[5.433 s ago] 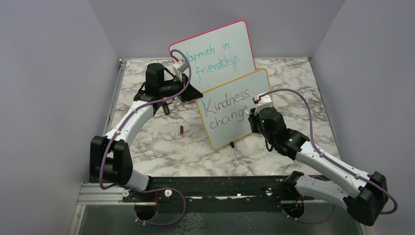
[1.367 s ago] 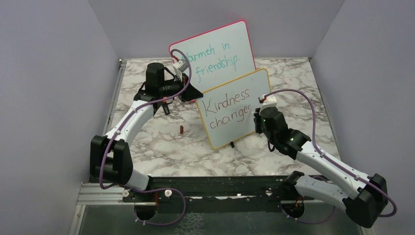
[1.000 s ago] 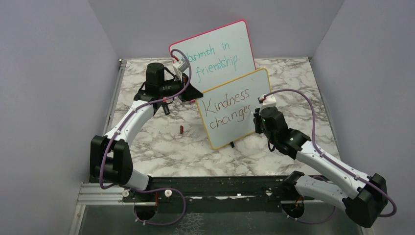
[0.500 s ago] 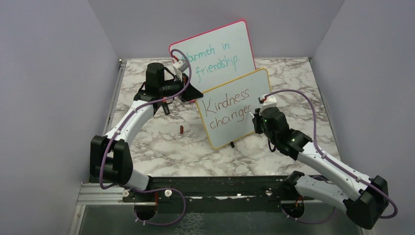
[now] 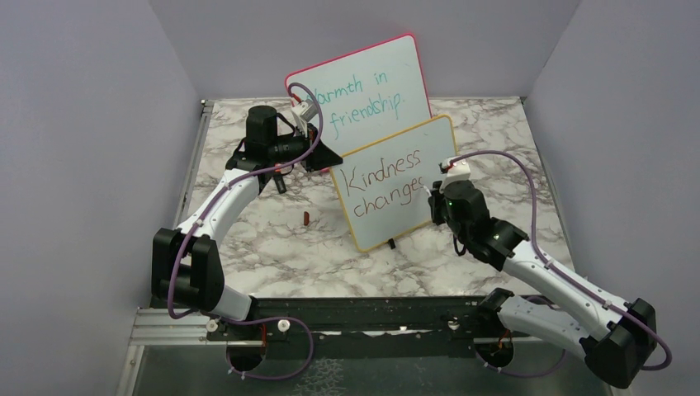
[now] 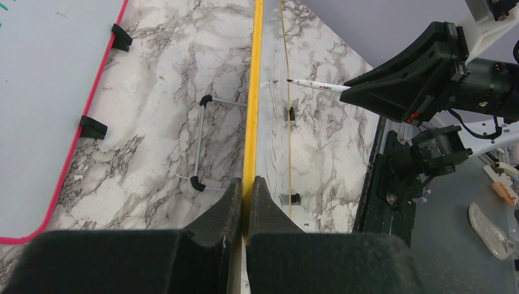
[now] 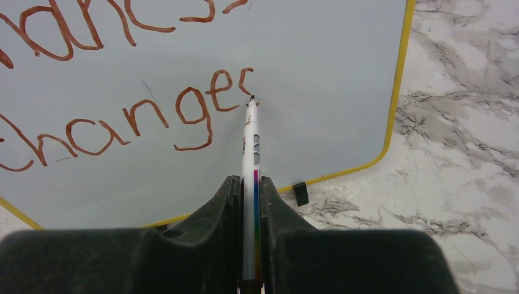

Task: Write a sentence on the whiteboard

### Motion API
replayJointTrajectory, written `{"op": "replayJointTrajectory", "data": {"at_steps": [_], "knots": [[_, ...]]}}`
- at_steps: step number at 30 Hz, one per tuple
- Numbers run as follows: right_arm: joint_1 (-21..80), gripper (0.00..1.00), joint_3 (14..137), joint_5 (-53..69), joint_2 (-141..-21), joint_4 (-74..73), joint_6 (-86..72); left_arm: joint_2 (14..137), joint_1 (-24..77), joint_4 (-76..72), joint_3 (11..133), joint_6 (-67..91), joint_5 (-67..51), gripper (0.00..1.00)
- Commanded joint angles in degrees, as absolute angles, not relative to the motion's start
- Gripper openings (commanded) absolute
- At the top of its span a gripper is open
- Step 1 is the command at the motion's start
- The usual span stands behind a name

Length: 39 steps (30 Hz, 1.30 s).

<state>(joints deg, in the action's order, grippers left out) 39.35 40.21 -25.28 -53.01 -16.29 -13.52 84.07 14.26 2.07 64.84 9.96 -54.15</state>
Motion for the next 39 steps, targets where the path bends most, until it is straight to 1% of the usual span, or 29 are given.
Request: {"op": "replayJointTrajectory", "data": {"at_steps": [1, 15, 39], "knots": [[39.29, 0.01, 39.79, -27.16, -53.30, -13.92, -13.81, 86.44, 15.78, 6.76, 64.16, 7.73, -52.83, 0.00], [39.30, 0.01, 39.30, -26.50, -55.16, -11.99, -13.62, 86.40, 15.79, 6.77, 64.16, 7.65, -52.95, 0.00], [38.76, 0.01, 39.20, -28.71, -55.04, -16.26, -15.64, 86.40, 15.81, 6.77, 64.16, 7.73, -52.91, 0.00]]}}
